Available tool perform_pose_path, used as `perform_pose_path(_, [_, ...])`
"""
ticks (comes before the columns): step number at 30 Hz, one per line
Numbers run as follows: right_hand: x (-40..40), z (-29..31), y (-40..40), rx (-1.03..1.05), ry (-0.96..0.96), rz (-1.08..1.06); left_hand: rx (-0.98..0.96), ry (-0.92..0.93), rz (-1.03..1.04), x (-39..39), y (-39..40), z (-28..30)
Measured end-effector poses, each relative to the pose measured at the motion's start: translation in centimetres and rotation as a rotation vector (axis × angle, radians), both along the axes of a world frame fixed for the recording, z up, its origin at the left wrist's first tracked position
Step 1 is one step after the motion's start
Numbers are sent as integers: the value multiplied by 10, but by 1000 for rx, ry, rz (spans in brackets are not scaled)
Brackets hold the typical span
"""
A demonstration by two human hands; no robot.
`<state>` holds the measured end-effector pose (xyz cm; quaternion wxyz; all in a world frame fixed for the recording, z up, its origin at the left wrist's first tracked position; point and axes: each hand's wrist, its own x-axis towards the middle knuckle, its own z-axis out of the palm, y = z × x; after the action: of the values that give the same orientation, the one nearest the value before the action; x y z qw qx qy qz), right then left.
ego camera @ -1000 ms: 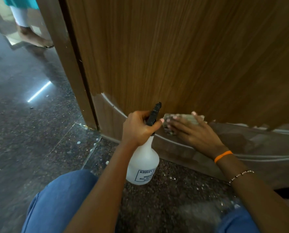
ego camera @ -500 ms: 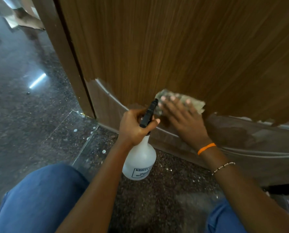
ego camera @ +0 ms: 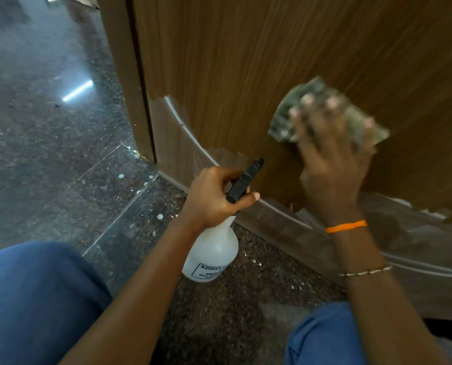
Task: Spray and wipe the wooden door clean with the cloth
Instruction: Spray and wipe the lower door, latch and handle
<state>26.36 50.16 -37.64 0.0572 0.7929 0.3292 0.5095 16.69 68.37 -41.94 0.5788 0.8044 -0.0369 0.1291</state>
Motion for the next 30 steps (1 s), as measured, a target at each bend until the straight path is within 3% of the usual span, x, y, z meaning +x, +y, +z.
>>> perform_pose_path(2, [3, 25, -7, 118, -83, -16, 11, -14, -27, -1, -3, 0])
perform_pose_path(5, [-3, 24, -24, 76, -72, -17, 2, -10, -33, 0, -10, -1])
perform_pose_path(13, [-21, -76, -107, -685, 231, 1, -38, -23, -198, 10, -44, 5])
perform_pose_path(16, [-28, -80, -120, -838, 255, -28, -36, -15, -268, 13, -54, 10])
perform_pose_path(20, [-27, -23, -126, -649, 197, -24, 64, -5, -305, 17, -64, 20])
perform_pose_path(25, [-15, 66, -137, -443, -51, -87, 187, -35, -328, 21, -71, 29])
perform_pose_path(30, [-10, 58, -127, -234, -217, -144, 90, -28, -317, 28, -77, 28])
